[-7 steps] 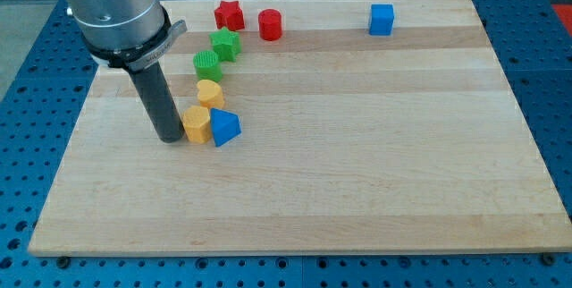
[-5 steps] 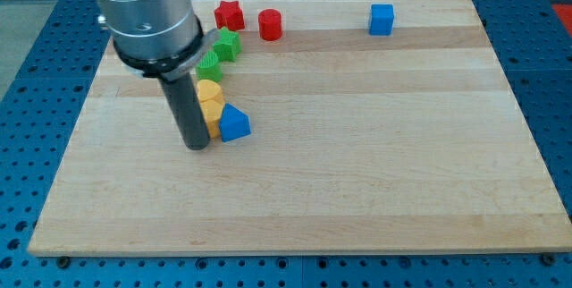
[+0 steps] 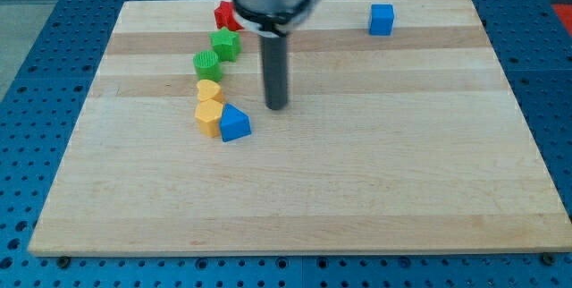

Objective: Slide the blue triangle below yellow hexagon

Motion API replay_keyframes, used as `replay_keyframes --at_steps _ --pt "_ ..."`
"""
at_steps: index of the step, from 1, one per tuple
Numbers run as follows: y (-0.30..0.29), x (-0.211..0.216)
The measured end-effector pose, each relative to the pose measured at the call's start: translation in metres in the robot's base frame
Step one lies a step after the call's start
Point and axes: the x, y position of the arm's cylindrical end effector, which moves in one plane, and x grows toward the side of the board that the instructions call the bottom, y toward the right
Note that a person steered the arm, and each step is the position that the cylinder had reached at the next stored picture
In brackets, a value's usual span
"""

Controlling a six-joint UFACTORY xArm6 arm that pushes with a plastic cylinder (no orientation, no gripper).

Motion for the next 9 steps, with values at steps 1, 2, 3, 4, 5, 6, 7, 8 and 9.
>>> replay_keyframes --at_steps 1,2,3,4,5,6,7,8,9 --pt "-0.024 0.004" --pt "-0.035 0.041" --pt "-0.037 0.054" --pt "0.015 0.057" --pt "0.019 0.083" --pt "-0.042 0.084" --pt "-0.069 0.085" --pt "-0.049 0.098" --pt "-0.122 0.123"
